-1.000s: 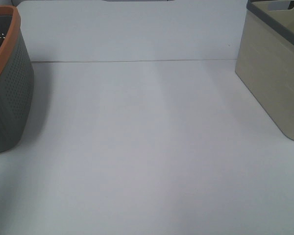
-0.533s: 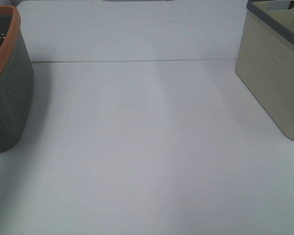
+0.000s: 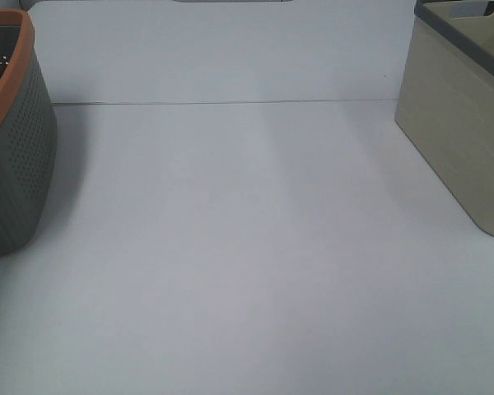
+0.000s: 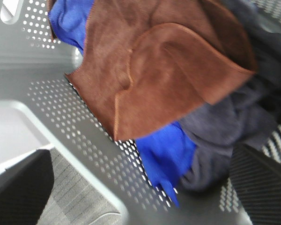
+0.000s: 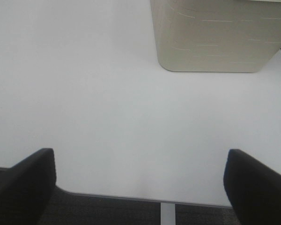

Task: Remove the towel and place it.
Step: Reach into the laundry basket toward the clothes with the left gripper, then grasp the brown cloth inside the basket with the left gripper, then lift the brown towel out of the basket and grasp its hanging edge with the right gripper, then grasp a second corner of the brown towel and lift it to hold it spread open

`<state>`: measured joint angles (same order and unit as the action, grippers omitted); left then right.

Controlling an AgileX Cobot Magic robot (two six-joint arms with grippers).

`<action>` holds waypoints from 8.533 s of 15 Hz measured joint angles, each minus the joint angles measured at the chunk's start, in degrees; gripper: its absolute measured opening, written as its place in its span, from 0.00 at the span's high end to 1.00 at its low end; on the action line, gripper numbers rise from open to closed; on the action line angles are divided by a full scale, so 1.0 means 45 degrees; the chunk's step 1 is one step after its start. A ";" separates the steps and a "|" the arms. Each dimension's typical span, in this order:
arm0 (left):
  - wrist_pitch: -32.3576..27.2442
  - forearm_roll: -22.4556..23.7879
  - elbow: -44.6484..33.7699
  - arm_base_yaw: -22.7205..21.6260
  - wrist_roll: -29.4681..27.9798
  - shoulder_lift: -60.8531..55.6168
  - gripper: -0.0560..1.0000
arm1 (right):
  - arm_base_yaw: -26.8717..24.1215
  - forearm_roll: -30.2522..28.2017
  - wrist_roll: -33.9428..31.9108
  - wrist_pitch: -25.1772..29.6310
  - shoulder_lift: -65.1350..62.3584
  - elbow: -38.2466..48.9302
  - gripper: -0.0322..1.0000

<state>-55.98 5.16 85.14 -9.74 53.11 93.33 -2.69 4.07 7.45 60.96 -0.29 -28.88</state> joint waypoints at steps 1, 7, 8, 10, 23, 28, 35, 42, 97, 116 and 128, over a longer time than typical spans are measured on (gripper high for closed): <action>0.0866 0.0000 0.0000 -0.0076 -0.0013 0.0917 0.03 | 0.0000 0.0000 0.0000 0.0000 0.0000 0.0000 0.14; 0.2648 0.0000 0.0127 -0.0076 0.0280 0.3641 0.03 | 0.0000 0.0000 0.0000 0.0000 0.0000 0.0000 0.14; 0.3043 -0.0038 0.0471 -0.0076 0.0306 0.4074 0.03 | 0.0000 0.0000 0.0000 0.0000 0.0000 0.0000 0.14; 0.3298 -0.0089 0.1095 -0.0076 0.0306 0.4736 0.03 | 0.0000 0.0000 0.0000 0.0000 0.0000 0.0000 0.14; 0.3934 -0.1401 0.1757 -0.0076 0.1019 0.6353 0.25 | 0.0000 0.0000 0.0000 0.0000 0.0000 0.0000 0.14; 0.3400 -0.1783 0.1757 -0.0076 0.1019 0.6353 0.50 | 0.0000 0.0000 0.0000 0.0000 0.0000 0.0000 0.14; 0.3476 -0.2024 0.1757 -0.0076 0.1019 0.6353 0.72 | 0.0000 0.0000 0.0000 0.0000 0.0000 0.0000 0.14; 0.2636 -0.1719 0.1757 -0.0076 0.1019 0.4711 0.95 | 0.0000 0.0000 0.0000 0.0000 0.0000 0.0000 0.14; -0.0089 -0.8225 0.4125 1.0301 0.6595 -0.0293 0.95 | 0.0000 1.6425 1.5992 -0.2878 1.0313 -0.0293 0.16; -0.0089 -0.7665 0.4125 1.0301 0.6532 -0.0216 0.95 | 0.4736 2.0104 2.0486 -0.5500 1.6883 -0.0293 0.23; -0.0089 -0.7652 0.4125 1.0301 0.6277 -0.0216 0.95 | 0.7372 2.1123 2.3109 -0.8747 1.8882 -0.0917 0.33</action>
<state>-56.38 -29.28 103.71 36.61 81.36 92.36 30.48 99.12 111.44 21.60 84.68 -33.00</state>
